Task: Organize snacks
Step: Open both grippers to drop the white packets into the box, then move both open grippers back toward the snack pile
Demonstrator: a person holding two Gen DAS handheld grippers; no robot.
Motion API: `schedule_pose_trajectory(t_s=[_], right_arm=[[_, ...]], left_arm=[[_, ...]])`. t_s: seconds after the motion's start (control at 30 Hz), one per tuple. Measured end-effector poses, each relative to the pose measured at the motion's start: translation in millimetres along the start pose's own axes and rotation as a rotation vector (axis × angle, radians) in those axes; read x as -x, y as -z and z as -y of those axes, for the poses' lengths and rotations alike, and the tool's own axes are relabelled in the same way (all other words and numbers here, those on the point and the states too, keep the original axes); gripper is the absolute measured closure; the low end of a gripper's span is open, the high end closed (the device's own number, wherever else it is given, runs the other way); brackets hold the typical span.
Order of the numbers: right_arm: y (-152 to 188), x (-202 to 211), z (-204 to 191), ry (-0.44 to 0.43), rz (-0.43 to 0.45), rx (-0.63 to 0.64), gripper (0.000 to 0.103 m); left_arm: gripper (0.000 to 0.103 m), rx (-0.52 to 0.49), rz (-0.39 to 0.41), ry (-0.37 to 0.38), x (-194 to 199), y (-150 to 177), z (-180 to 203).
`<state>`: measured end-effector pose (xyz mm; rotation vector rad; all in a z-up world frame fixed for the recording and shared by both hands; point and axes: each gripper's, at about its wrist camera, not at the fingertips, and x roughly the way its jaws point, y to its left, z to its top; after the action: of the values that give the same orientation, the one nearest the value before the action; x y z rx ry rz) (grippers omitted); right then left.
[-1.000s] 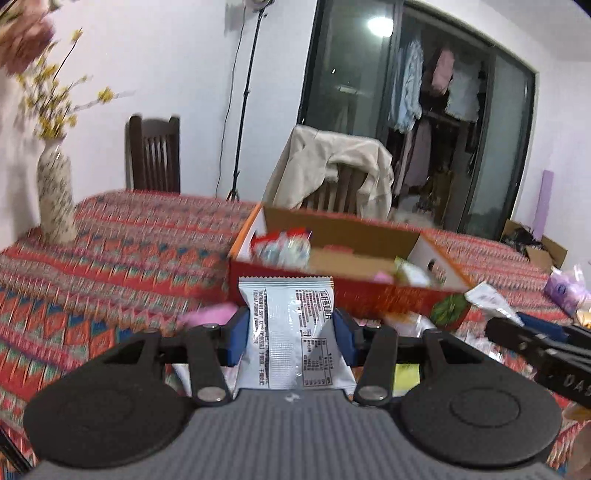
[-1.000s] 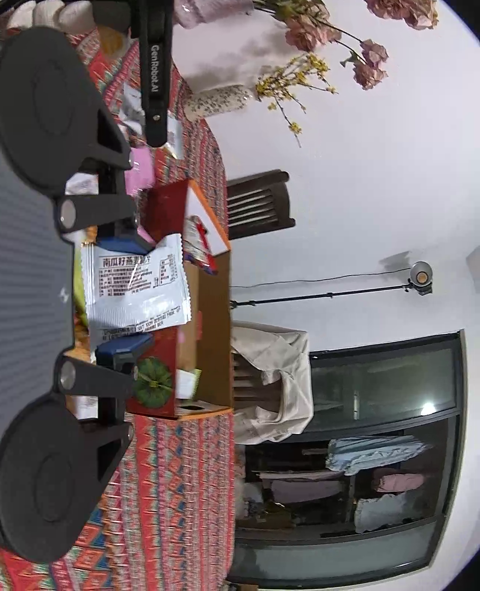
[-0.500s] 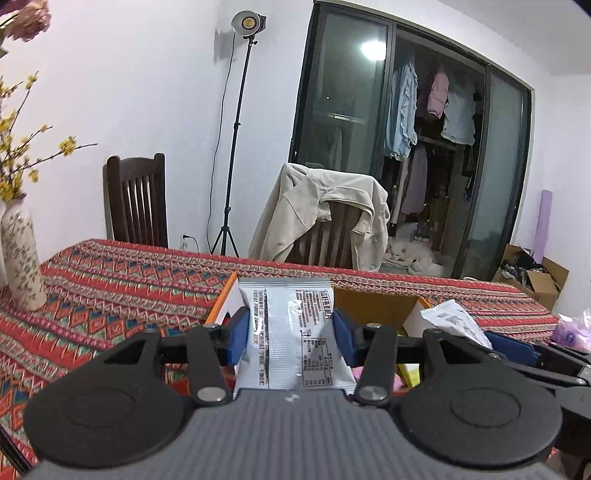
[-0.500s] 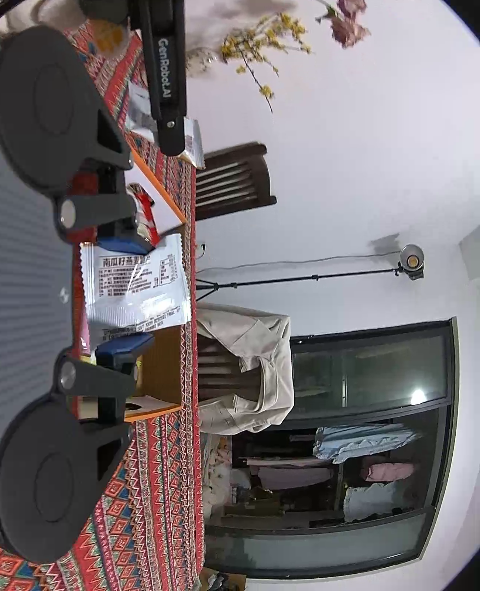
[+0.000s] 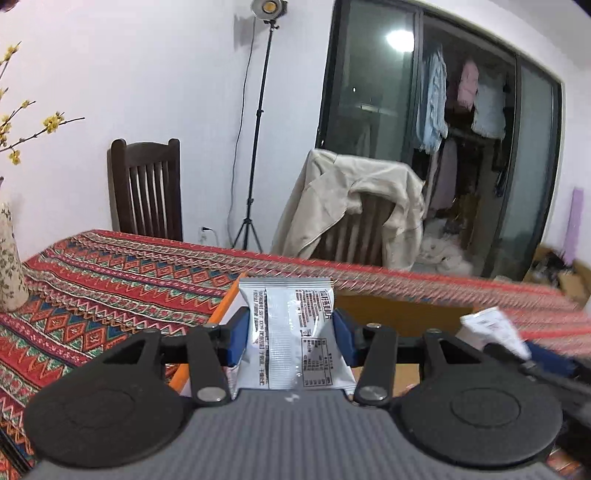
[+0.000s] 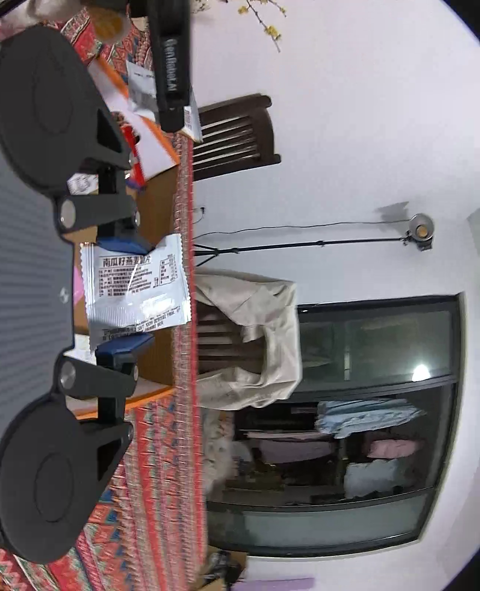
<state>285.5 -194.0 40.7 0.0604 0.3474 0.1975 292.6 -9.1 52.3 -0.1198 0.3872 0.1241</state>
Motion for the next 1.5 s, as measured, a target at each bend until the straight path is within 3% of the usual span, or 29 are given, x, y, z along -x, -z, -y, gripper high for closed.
schedule_pose_trajectory(t_s=[0.17, 0.23, 0.3, 0.37, 0.43, 0.7, 0.97, 1.3, 1.5], right_arm=[[8.7, -13.2, 7.2, 0.013, -0.031, -0.001, 0.059], [11.4, -15.8, 7.7, 0.017, -0.034, 0.011, 0.057], [16.2, -16.6, 6.9, 0.03, -0.043, 0.028, 0.05], [18.0, -16.8, 8.3, 0.024, -0.049, 0.017, 0.015], [19.3, -13.1, 11.4, 0.014, -0.035, -0.005, 0.0], [23.3, -10.6, 13.7, 0.026, -0.041, -0.01, 0.0], [19.4, -4.5, 13.4, 0.029, -0.021, -0.012, 0.0], [-8.0, 56.9, 4.7, -0.003, 0.028, 0.011, 0.0], [1.7, 98.6, -6.2, -0.018, 0.022, 0.075, 0.0]], left_arm=[[0.053, 0.003, -0.032, -0.006, -14.6, 10.3, -6.1], [0.04, 0.003, -0.021, -0.018, -13.0, 14.4, -6.6], [0.002, 0.009, -0.004, -0.035, -10.8, 16.7, -8.0], [0.0, 0.02, 0.035, -0.06, -6.8, 17.2, -10.5], [0.0, 0.031, 0.052, -0.052, -3.7, 17.7, -13.3], [0.0, 0.034, 0.056, -0.07, -0.3, 17.1, -12.2], [0.0, 0.021, 0.12, -0.049, 22.0, 10.4, -5.2], [0.0, 0.062, 0.107, 0.005, 74.8, -11.9, -8.5], [0.0, 0.075, 0.076, 0.014, 107.6, -3.7, -29.6]])
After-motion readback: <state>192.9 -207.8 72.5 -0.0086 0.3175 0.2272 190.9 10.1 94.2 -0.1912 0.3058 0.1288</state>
